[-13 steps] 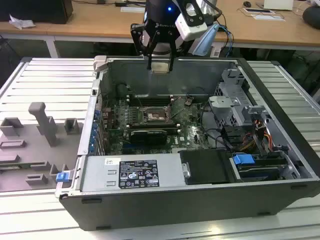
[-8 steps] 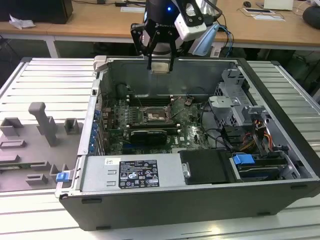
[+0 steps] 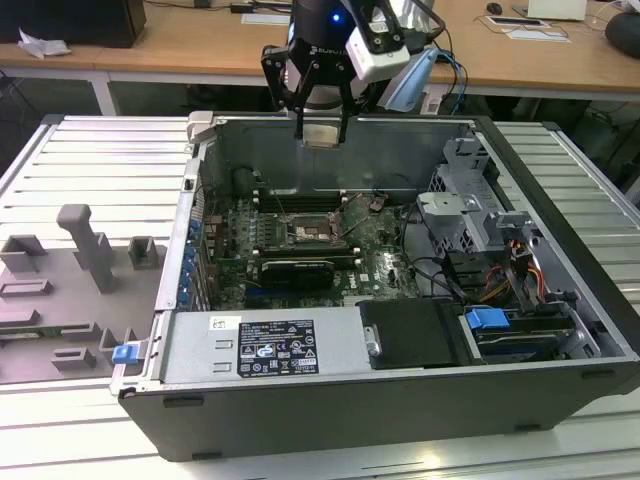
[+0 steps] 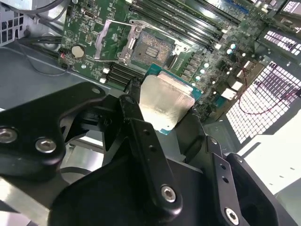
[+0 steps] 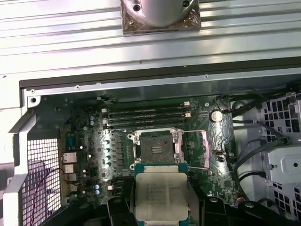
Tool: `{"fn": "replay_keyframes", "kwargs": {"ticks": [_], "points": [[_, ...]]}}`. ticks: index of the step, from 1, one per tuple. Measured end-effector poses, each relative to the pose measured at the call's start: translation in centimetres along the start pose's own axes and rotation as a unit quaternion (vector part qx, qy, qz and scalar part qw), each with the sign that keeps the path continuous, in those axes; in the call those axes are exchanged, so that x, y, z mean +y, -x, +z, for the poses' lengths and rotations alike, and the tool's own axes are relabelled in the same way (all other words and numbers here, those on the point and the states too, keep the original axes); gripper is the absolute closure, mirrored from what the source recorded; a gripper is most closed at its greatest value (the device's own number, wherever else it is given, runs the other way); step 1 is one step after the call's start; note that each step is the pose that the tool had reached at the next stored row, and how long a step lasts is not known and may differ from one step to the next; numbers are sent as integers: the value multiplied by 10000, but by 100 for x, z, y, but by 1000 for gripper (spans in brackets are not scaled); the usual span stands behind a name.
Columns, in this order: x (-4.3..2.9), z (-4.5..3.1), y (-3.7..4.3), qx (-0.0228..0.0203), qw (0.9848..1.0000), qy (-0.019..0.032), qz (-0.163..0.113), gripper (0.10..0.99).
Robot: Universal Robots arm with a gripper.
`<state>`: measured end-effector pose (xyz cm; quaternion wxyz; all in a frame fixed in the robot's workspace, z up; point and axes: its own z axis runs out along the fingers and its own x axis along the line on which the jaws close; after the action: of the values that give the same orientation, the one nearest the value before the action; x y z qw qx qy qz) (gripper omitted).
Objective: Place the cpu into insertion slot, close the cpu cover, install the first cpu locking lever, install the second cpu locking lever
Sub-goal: 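Place the cpu into insertion slot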
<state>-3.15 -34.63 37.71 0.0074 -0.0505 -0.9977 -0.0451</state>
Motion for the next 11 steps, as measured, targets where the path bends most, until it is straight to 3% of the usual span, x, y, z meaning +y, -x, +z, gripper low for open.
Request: {"fn": "replay_keyframes", "kwargs": {"ticks": [11], "points": [[0, 2, -1, -45, 9987, 10, 504, 545]]}}
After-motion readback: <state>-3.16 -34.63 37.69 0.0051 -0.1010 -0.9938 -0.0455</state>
